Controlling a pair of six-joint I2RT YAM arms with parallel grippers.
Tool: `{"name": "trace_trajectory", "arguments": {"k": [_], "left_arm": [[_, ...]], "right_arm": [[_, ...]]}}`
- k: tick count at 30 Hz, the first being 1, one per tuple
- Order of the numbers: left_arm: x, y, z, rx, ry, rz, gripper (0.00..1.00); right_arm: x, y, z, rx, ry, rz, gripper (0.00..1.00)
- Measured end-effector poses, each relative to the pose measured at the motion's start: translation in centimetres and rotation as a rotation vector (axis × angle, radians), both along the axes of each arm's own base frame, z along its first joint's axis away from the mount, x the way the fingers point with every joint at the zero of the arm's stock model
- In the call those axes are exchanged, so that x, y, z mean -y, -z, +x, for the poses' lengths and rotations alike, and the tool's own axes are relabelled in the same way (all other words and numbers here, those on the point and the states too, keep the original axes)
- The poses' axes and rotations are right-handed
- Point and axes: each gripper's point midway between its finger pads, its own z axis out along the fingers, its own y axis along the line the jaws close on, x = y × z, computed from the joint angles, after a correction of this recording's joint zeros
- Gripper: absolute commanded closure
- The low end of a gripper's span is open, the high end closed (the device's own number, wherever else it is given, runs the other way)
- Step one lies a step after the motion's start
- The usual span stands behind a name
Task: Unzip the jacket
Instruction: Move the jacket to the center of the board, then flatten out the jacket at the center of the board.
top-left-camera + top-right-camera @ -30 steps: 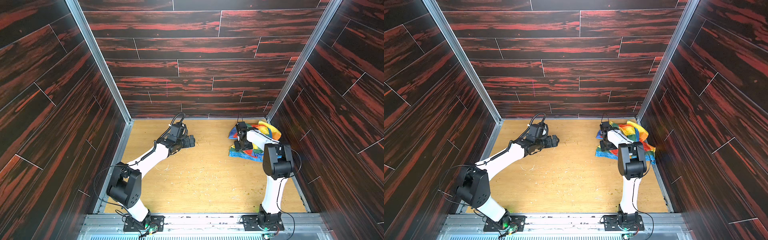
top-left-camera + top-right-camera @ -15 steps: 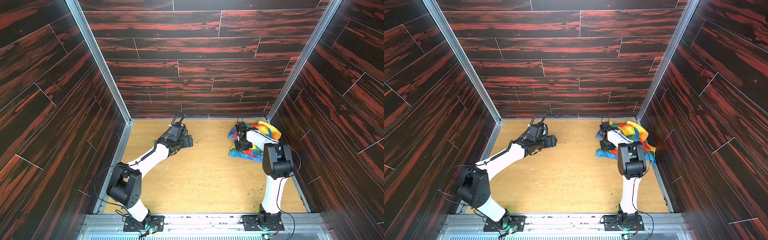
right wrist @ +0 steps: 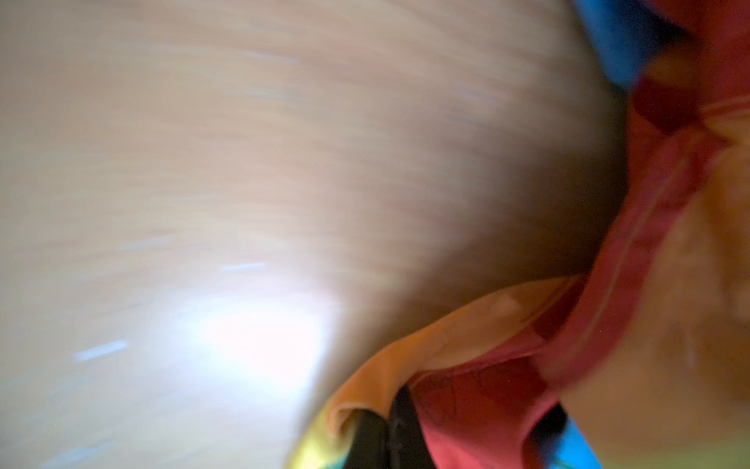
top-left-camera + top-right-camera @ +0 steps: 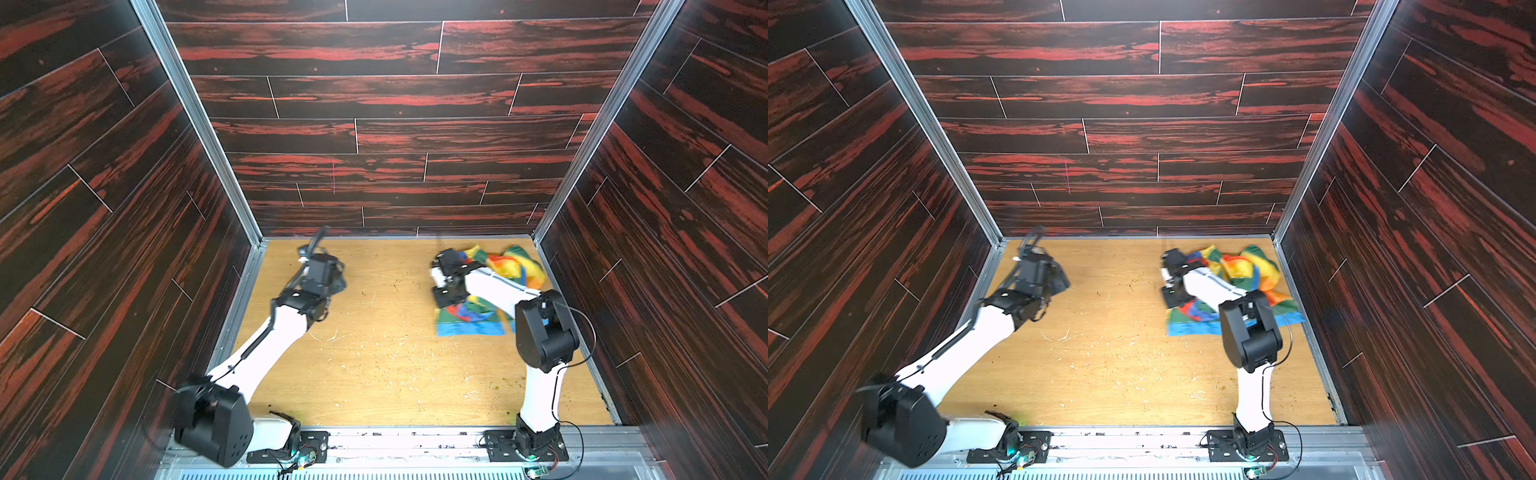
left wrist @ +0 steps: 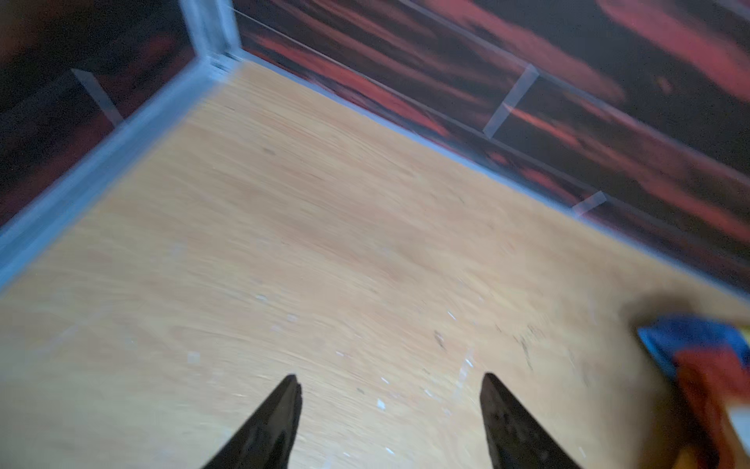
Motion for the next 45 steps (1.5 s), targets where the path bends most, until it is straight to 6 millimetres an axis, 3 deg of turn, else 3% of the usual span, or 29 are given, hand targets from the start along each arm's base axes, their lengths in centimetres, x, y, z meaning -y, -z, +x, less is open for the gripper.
{"name": "trace_trajectory", "arguments": {"k": [4, 5, 9, 13, 17, 19, 22, 23, 26, 28, 30, 33, 38, 45], "left_arm": [[-4.3, -1.0, -1.3, 0.022, -0.116, -0.003, 0.29], [-5.0, -1.2, -1.5, 0.025, -0.134, -0.002, 0.28], [-7.0, -2.4, -2.4, 0.049, -0.185, -0.003, 0.19], [-7.6, -2.7, -2.9, 0.052, -0.194, -0.007, 0.10], [-6.5, -2.0, -2.8, 0.021, -0.138, -0.037, 0.10], [-5.3, -1.3, -2.7, -0.004, -0.094, -0.064, 0.12], [-1.5, 0.6, -3.0, -0.056, 0.013, -0.090, 0.16], [0.6, 1.7, -3.4, -0.085, 0.070, -0.100, 0.17], [5.5, 5.6, -5.3, -0.179, 0.202, -0.154, 0.20], [7.2, 8.5, -6.9, -0.256, 0.245, -0.184, 0.20], [7.8, 11.1, -8.6, -0.328, 0.254, -0.208, 0.15], [8.0, 13.2, -10.0, -0.382, 0.252, -0.253, 0.10], [10.0, 14.8, -9.7, -0.409, 0.298, -0.336, 0.14], [12.5, 15.9, -8.5, -0.418, 0.366, -0.415, 0.29]], "right_arm": [[-8.0, -1.5, -4.6, -0.013, -0.171, 0.104, 1.00], [-9.7, -1.8, -5.7, -0.021, -0.205, 0.130, 0.95], [-15.6, -3.6, -9.9, -0.051, -0.305, 0.248, 0.57], [-17.0, -5.2, -9.6, -0.038, -0.290, 0.322, 0.25], [-15.9, -7.8, -8.2, 0.011, -0.245, 0.385, 0.21], [-14.6, -10.1, -7.9, 0.061, -0.218, 0.432, 0.22], [-11.1, -14.5, -7.2, 0.164, -0.136, 0.524, 0.26], [-9.5, -16.0, -6.6, 0.205, -0.089, 0.555, 0.27], [-4.4, -18.3, -3.9, 0.296, 0.074, 0.595, 0.31], [-1.6, -18.0, -2.2, 0.318, 0.175, 0.583, 0.32], [0.4, -16.5, -1.5, 0.304, 0.249, 0.558, 0.32], [1.3, -14.4, -1.9, 0.262, 0.285, 0.527, 0.32], [1.3, -13.4, -2.4, 0.230, 0.296, 0.536, 0.31], [2.1, -12.2, -2.3, 0.178, 0.332, 0.563, 0.30]]}}
